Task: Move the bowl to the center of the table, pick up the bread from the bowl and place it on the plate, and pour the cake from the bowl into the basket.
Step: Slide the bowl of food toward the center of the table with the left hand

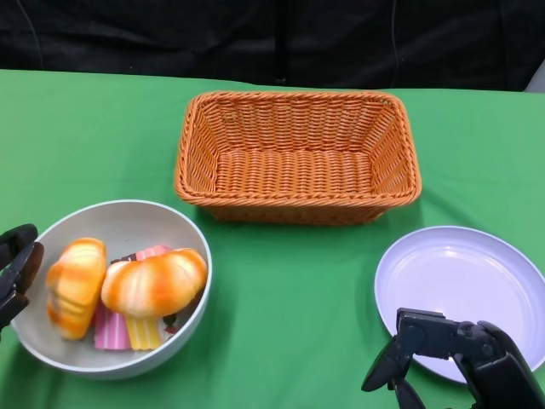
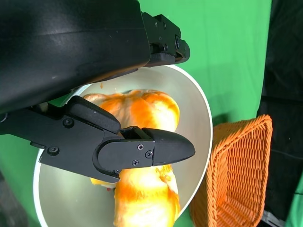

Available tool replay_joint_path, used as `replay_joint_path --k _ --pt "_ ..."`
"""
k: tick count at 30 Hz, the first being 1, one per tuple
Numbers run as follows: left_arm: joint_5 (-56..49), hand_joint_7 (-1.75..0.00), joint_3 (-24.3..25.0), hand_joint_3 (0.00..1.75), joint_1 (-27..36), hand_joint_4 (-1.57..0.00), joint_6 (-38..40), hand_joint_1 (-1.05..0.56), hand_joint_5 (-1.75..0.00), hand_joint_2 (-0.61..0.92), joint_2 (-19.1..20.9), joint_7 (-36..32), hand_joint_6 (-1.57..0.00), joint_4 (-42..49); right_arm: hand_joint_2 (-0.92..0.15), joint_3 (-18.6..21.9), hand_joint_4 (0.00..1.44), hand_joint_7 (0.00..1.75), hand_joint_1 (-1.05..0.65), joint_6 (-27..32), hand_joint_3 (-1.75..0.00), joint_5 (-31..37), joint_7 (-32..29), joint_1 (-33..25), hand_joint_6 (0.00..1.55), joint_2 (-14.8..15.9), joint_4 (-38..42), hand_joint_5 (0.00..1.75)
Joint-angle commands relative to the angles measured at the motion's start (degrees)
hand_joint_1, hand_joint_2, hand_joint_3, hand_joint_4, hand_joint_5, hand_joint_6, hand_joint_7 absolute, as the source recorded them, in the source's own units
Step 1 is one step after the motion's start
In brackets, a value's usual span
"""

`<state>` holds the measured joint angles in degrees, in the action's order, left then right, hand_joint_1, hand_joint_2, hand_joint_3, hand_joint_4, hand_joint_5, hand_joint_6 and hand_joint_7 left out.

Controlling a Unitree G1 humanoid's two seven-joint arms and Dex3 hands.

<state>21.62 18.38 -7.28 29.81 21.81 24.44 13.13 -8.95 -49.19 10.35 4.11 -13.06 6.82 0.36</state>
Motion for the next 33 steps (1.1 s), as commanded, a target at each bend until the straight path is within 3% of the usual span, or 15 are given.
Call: replay_joint_path --k 1,8,11,17,22,24,33 --pt "1.6 -0.04 -0.3 0.53 0.0 -0.01 2.1 -0.71 -0.28 0.92 0.0 1.3 -0.12 -1.0 -0.17 0.3 0.80 1.22 -0.20 0.3 -1.65 -0.9 0.0 -0.1 0.82 0.4 -0.8 1.60" --pt "3.3 -0.03 -1.1 0.51 -0.4 0.00 5.2 -0.72 -0.36 0.92 -1.5 0.3 -0.14 -2.2 -0.17 0.3 0.80 1.21 -0.20 0.5 -1.64 -1.0 -0.2 -0.1 0.82 0.0 -1.3 1.58" --pt "3.6 -0.02 -1.8 0.52 -0.6 0.00 6.6 -0.72 -0.33 0.92 -2.2 0.2 -0.12 -2.9 -0.28 0.8 0.77 1.14 -0.22 -0.4 -1.45 0.6 -0.9 0.4 0.80 -0.2 -1.3 1.54" --pt "3.6 -0.01 -3.5 0.55 -0.3 0.00 8.1 -0.72 -0.20 0.92 -3.3 0.4 -0.10 -5.1 -0.46 2.7 0.53 0.98 -0.30 2.0 -1.09 6.0 -1.7 1.2 0.58 0.6 -4.8 1.39" --pt "3.2 0.00 -4.9 0.57 -0.3 0.00 8.2 -0.71 -0.20 0.92 -3.2 1.1 -0.10 -6.1 -0.80 3.1 0.36 0.93 -0.39 9.0 -0.41 8.4 0.0 2.0 0.40 2.1 -10.1 1.34" --pt "3.0 0.00 -5.8 0.58 -0.3 0.00 8.4 -0.71 -0.21 0.92 -3.0 1.4 -0.09 -6.5 -0.88 3.1 0.33 0.94 -0.43 11.5 -0.26 9.6 0.5 2.8 0.36 2.6 -11.4 1.32" --pt "3.7 -0.02 -7.5 0.52 -0.4 0.00 11.5 -0.71 -0.31 0.92 -4.9 -0.4 -0.14 -9.6 -0.92 -0.3 0.14 0.85 -0.56 20.6 -0.14 19.3 2.6 8.4 0.17 4.3 -13.9 1.28"
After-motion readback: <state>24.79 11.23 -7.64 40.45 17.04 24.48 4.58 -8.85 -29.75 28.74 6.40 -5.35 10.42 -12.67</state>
